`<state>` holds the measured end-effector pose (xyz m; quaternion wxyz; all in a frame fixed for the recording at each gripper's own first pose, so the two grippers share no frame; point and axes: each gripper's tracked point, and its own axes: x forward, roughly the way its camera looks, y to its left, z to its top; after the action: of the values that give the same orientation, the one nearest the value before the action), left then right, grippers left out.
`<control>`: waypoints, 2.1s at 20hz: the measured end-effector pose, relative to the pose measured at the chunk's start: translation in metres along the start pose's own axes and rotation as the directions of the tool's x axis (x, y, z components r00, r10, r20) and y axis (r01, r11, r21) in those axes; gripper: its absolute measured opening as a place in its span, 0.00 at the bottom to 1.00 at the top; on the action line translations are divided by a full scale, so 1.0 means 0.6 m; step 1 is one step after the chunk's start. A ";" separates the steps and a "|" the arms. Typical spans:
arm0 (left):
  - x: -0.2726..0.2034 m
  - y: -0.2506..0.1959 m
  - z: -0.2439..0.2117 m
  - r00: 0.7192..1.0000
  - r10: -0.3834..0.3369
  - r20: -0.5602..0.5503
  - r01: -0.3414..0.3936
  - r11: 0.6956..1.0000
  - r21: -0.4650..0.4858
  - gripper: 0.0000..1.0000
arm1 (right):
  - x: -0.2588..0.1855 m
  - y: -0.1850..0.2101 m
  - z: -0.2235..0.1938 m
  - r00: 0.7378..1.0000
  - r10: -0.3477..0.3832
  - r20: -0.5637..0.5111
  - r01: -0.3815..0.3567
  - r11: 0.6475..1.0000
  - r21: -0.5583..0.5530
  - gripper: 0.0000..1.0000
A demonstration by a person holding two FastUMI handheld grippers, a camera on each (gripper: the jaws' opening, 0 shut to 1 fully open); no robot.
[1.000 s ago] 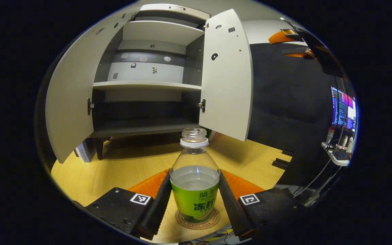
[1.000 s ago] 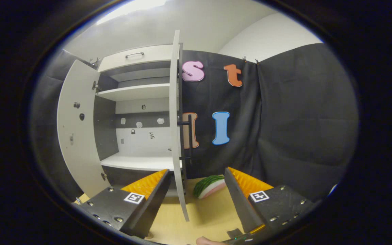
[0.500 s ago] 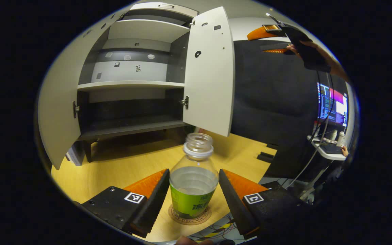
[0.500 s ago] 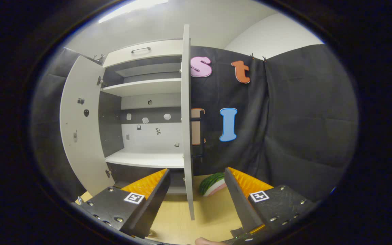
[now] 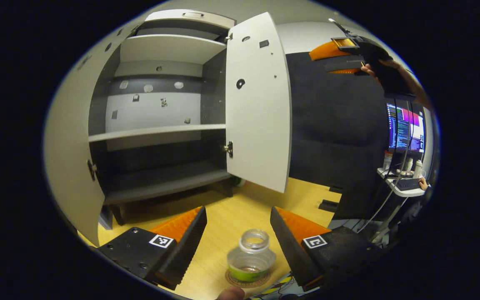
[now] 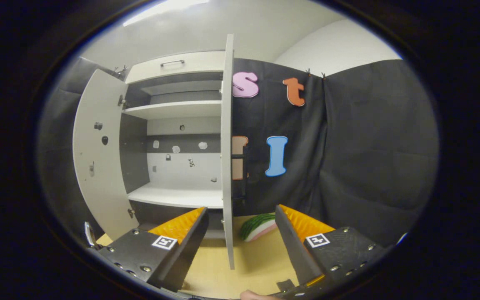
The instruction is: Grasp the bottle in the cabinet with the left hand and place it on the coaster, then close the right door with the right hand and the left door with the left hand.
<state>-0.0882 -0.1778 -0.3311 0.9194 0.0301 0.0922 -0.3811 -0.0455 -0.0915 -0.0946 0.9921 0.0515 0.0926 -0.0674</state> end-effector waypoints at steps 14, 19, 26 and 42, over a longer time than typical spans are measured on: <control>-0.062 0.110 0.360 0.978 0.183 0.098 -0.180 0.983 -0.040 0.99 | 0.053 -0.169 0.040 0.992 -0.122 -0.017 0.123 0.987 0.101 0.96; -0.112 0.150 0.412 0.965 0.247 0.088 -0.237 0.966 -0.106 0.98 | 0.105 -0.202 0.063 0.993 -0.118 -0.001 0.118 0.992 0.048 0.94; -0.180 0.202 0.430 0.938 0.318 0.134 -0.311 0.948 -0.074 0.93 | 0.180 -0.194 0.066 0.995 -0.088 -0.055 0.090 0.995 0.034 0.94; -0.281 0.233 0.362 0.904 0.422 0.075 -0.411 0.903 -0.122 0.96 | 0.256 -0.083 0.077 0.999 0.032 -0.037 -0.035 0.996 -0.083 0.85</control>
<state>-0.0743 0.0113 -0.0876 0.9834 -0.0177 0.0573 -0.1715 0.1052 -0.1650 -0.0830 0.9925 0.0129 0.1123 -0.0458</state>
